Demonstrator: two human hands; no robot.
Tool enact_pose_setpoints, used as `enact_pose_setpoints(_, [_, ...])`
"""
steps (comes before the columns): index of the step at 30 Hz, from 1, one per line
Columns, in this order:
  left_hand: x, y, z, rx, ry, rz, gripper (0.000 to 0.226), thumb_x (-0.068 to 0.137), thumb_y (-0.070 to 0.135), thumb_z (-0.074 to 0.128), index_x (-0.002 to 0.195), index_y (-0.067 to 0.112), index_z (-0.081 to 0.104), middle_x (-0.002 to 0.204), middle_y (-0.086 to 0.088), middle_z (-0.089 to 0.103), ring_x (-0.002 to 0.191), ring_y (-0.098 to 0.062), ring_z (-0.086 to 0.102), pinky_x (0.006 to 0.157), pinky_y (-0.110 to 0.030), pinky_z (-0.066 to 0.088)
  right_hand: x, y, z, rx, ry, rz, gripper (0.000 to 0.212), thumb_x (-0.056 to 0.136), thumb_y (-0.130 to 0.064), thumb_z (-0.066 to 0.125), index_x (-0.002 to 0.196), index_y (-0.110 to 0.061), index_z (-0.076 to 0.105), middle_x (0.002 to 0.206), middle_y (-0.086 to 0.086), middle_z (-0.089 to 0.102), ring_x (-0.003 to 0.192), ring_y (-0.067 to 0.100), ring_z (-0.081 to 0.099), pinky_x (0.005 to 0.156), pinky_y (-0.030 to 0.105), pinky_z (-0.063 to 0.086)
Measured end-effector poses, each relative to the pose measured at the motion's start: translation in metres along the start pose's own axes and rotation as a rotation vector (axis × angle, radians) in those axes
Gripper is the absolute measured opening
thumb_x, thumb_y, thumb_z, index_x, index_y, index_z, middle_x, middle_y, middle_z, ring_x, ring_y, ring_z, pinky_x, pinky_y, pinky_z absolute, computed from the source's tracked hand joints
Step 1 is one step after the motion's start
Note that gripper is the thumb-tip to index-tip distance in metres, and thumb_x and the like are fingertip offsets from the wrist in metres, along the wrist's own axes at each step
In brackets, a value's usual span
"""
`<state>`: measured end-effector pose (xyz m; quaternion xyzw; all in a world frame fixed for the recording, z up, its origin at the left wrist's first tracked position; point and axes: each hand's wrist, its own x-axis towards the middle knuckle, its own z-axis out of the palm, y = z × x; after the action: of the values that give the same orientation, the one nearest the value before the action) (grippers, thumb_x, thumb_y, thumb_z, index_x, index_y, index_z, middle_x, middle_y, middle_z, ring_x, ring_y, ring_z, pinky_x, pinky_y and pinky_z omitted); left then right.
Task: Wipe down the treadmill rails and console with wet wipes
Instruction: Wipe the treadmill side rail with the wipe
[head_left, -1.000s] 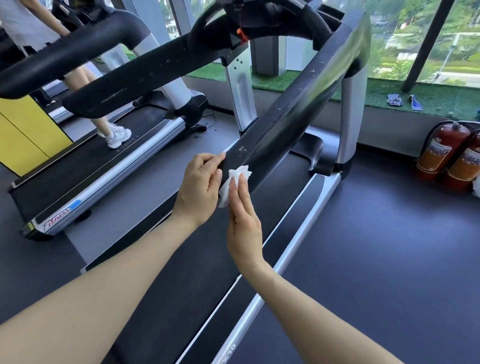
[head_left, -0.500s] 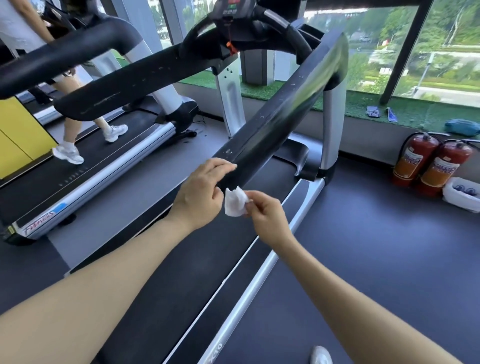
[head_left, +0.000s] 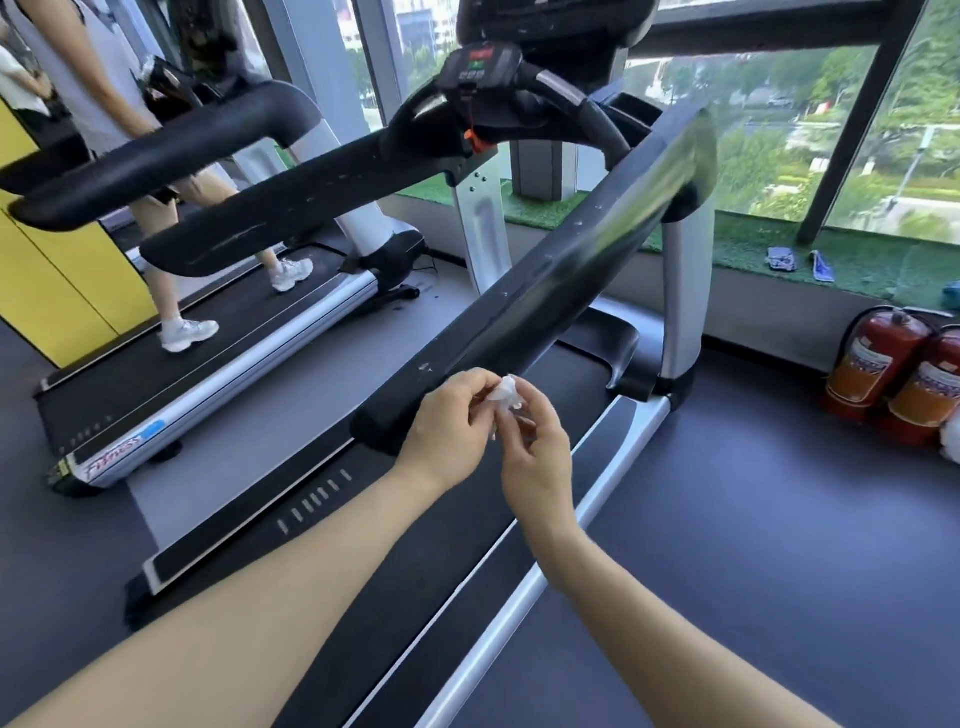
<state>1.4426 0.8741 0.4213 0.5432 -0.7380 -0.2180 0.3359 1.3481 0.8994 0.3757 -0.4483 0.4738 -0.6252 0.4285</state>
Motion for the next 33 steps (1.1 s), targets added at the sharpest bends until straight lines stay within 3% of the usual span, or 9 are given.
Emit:
enact_pose_setpoints(2, [0.007, 0.004, 0.005, -0.038, -0.079, -0.029, 0.018, 0.098, 0.025, 0.049, 0.104, 0.021, 0.066, 0.092, 0.006, 0.069, 0.086, -0.007, 0.063, 0.079, -0.018, 0.05, 0.02, 0.008, -0.004, 0.062, 0.098, 0.082, 0.022, 0.097, -0.016, 0.053, 0.112, -0.025, 0.066, 0.107, 0.001, 0.068, 0.098, 0.013, 0.063, 0.089, 0.026, 0.051])
enact_pose_setpoints(6, [0.013, 0.003, 0.003, 0.068, -0.049, -0.009, 0.028, 0.093, 0.006, 0.051, 0.115, 0.018, 0.064, 0.106, 0.01, 0.063, 0.098, -0.003, 0.058, 0.088, -0.012, 0.044, 0.065, 0.016, -0.013, 0.084, 0.188, 0.177, 0.022, 0.093, -0.01, 0.051, 0.092, -0.018, 0.071, 0.097, -0.004, 0.069, 0.088, 0.007, 0.062, 0.083, 0.022, 0.047])
enact_pose_setpoints(11, [0.013, -0.001, -0.014, 0.263, 0.128, 0.061, 0.03, 0.09, 0.003, 0.052, 0.115, 0.017, 0.062, 0.108, 0.01, 0.057, 0.1, -0.006, 0.057, 0.089, -0.026, 0.047, 0.134, 0.003, -0.01, 0.079, 0.438, 0.192, 0.024, 0.094, -0.013, 0.053, 0.11, -0.018, 0.07, 0.106, -0.008, 0.062, 0.095, 0.005, 0.058, 0.084, 0.009, 0.039])
enact_pose_setpoints(13, [0.01, -0.005, -0.024, 0.354, 0.174, 0.07, 0.031, 0.089, 0.002, 0.052, 0.114, 0.018, 0.061, 0.11, 0.008, 0.056, 0.1, -0.009, 0.056, 0.081, -0.024, 0.045, 0.147, 0.001, -0.003, 0.097, 0.402, 0.175, 0.021, 0.096, -0.012, 0.052, 0.108, -0.012, 0.069, 0.109, -0.008, 0.055, 0.088, 0.0, 0.055, 0.076, 0.0, 0.036])
enact_pose_setpoints(16, [0.0, -0.017, -0.034, 0.468, 0.232, 0.017, 0.032, 0.087, 0.003, 0.054, 0.115, 0.017, 0.061, 0.114, 0.006, 0.053, 0.101, -0.012, 0.052, 0.075, -0.013, 0.032, 0.132, 0.007, 0.02, 0.085, 0.314, 0.11, 0.018, 0.099, -0.013, 0.047, 0.095, -0.008, 0.064, 0.111, -0.011, 0.046, 0.091, 0.002, 0.053, 0.078, 0.004, 0.036])
enact_pose_setpoints(22, [-0.01, -0.037, -0.044, 0.429, 0.293, -0.003, 0.03, 0.088, -0.001, 0.053, 0.113, 0.014, 0.063, 0.111, 0.001, 0.052, 0.102, -0.018, 0.053, 0.08, -0.02, 0.037, 0.069, 0.025, 0.048, -0.046, 0.178, -0.202, 0.026, 0.099, -0.013, 0.048, 0.119, -0.015, 0.065, 0.114, -0.005, 0.044, 0.09, 0.008, 0.051, 0.09, 0.02, 0.043])
enact_pose_setpoints(26, [-0.014, -0.046, -0.047, 0.363, 0.294, 0.015, 0.031, 0.089, 0.0, 0.052, 0.116, 0.011, 0.062, 0.112, 0.0, 0.051, 0.104, -0.018, 0.052, 0.084, -0.019, 0.036, 0.03, 0.028, 0.067, -0.06, 0.117, -0.23, 0.029, 0.099, -0.013, 0.049, 0.124, -0.017, 0.063, 0.109, -0.014, 0.044, 0.085, 0.006, 0.049, 0.081, 0.018, 0.044])
enact_pose_setpoints(29, [-0.019, -0.054, -0.051, 0.233, 0.323, -0.011, 0.032, 0.091, 0.0, 0.049, 0.12, 0.01, 0.061, 0.111, 0.004, 0.046, 0.105, -0.01, 0.048, 0.087, -0.015, 0.038, 0.006, 0.023, 0.082, 0.108, 0.15, -0.105, 0.018, 0.099, -0.015, 0.05, 0.111, -0.014, 0.063, 0.094, -0.029, 0.046, 0.077, -0.002, 0.048, 0.073, 0.011, 0.04])
enact_pose_setpoints(33, [-0.027, -0.066, -0.065, 0.108, 0.321, -0.048, 0.031, 0.092, 0.0, 0.05, 0.12, 0.008, 0.06, 0.111, 0.002, 0.046, 0.099, -0.002, 0.043, 0.088, 0.0, 0.028, -0.027, 0.023, 0.109, 0.059, 0.227, -0.162, 0.021, 0.098, -0.01, 0.051, 0.112, -0.02, 0.063, 0.1, -0.025, 0.044, 0.083, -0.004, 0.049, 0.078, 0.007, 0.038])
